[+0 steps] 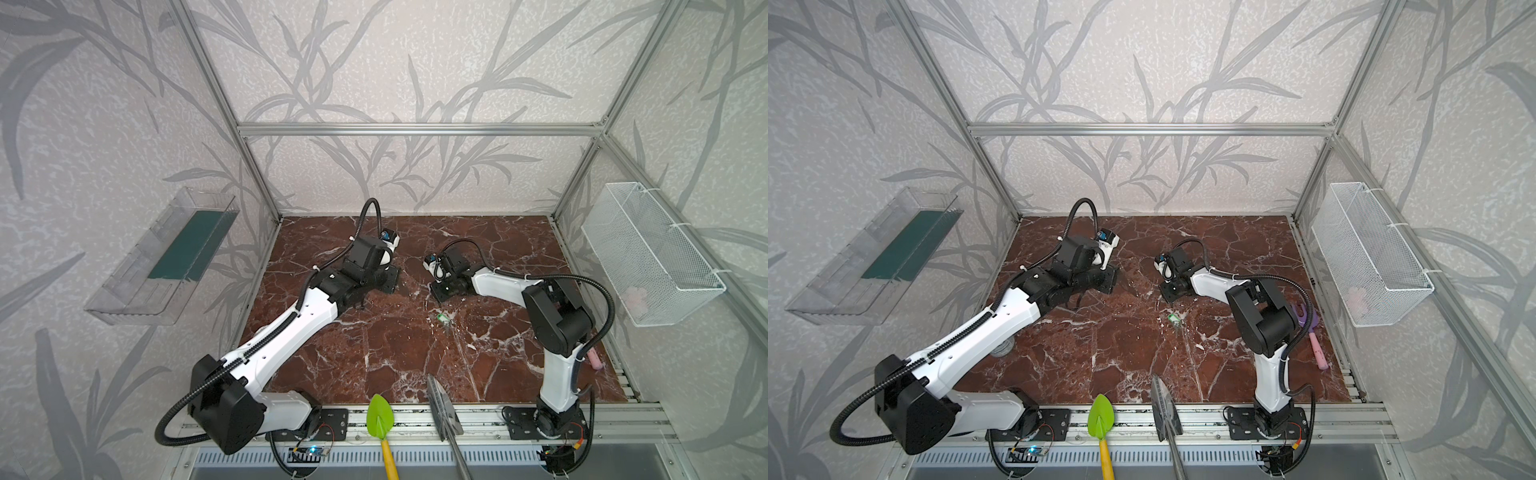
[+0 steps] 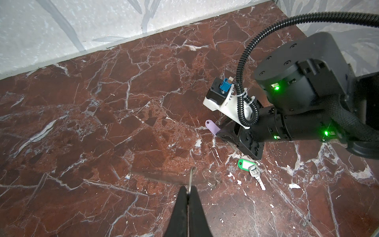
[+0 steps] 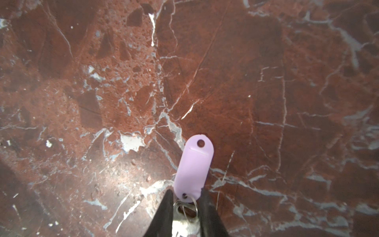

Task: Put the keys on the keyring

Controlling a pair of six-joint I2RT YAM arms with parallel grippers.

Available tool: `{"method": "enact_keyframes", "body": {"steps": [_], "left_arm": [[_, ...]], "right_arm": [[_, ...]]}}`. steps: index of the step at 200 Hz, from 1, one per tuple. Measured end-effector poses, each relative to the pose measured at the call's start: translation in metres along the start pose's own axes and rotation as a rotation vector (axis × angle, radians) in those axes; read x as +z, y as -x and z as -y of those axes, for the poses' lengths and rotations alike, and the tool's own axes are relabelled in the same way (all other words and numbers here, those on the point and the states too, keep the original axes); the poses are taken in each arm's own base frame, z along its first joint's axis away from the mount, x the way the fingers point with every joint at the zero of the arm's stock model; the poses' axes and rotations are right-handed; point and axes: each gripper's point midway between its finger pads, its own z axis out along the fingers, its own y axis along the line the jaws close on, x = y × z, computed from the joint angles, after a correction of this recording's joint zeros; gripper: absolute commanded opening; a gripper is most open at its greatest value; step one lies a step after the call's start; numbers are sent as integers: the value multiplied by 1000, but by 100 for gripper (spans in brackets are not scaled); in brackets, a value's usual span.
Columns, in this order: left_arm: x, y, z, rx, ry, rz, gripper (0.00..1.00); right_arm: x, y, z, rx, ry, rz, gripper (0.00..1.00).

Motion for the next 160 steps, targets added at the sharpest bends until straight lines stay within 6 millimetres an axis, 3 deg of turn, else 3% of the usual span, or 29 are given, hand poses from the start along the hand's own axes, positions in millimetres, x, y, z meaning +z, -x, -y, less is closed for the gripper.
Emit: {"method": "enact_keyframes", "body": {"steps": [160], "left_arm": [[0,0,2,3,-4,-1,0]], "right_arm": [[0,-10,-1,24,7,7,11]]}}
